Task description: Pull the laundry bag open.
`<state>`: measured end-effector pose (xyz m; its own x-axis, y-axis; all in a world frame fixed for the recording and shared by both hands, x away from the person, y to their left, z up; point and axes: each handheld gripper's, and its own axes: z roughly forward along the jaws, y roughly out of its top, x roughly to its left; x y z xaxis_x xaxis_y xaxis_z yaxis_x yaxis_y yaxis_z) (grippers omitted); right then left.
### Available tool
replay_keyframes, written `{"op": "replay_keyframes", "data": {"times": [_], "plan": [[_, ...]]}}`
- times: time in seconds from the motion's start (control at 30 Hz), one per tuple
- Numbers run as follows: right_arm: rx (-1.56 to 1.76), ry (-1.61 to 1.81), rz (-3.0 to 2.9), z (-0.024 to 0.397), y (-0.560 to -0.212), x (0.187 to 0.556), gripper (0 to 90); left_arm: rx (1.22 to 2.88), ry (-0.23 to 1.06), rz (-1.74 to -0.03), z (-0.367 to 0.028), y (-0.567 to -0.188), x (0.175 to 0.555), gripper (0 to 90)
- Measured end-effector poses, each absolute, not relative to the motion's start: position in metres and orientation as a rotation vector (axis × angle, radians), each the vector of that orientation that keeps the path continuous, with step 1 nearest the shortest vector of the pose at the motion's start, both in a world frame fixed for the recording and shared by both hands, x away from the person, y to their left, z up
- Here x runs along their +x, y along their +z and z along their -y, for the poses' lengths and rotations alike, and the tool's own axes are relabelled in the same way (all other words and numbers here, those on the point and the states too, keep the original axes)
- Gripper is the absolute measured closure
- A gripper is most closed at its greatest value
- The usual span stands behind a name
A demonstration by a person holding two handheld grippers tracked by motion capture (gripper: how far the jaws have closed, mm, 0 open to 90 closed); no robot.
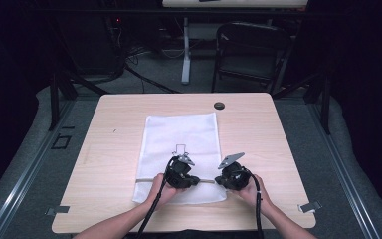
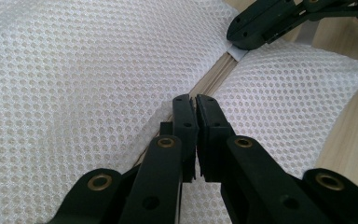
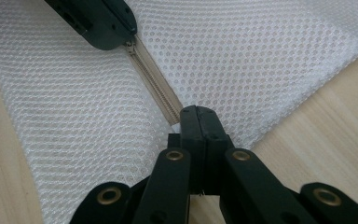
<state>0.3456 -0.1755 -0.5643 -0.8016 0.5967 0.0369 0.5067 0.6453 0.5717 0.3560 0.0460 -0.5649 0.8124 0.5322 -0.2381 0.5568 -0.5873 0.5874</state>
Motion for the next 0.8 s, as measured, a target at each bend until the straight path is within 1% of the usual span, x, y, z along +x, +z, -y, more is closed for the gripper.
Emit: {"op": "replay_keyframes", "data": {"times": [0.33,0.4,0.53,0.6,0.63,0.7,0.8], "plan": [[0.931,0.884,-2.699,0.176,-0.565,0.346,90.0,2.324,-0.021,-0.796,-0.045,-0.565,0.354,88.4],[0.932,0.884,-2.702,0.176,-0.565,0.346,90.0,2.341,0.001,-0.782,-0.044,-0.564,0.352,88.4],[0.947,0.900,-2.696,0.176,-0.566,0.345,90.0,2.330,-0.012,-0.798,-0.045,-0.565,0.353,88.5],[0.939,0.892,-2.702,0.176,-0.565,0.346,90.0,2.351,0.007,-0.810,-0.048,-0.564,0.353,88.6],[0.942,0.897,-2.699,0.176,-0.566,0.345,90.0,2.314,-0.030,-0.826,-0.052,-0.566,0.355,88.6],[0.936,0.900,-2.704,0.176,-0.566,0.346,90.0,2.331,-0.015,-0.822,-0.055,-0.566,0.354,88.5],[0.943,0.902,-2.701,0.176,-0.566,0.346,90.0,2.308,-0.037,-0.835,-0.057,-0.567,0.356,88.5]]}}
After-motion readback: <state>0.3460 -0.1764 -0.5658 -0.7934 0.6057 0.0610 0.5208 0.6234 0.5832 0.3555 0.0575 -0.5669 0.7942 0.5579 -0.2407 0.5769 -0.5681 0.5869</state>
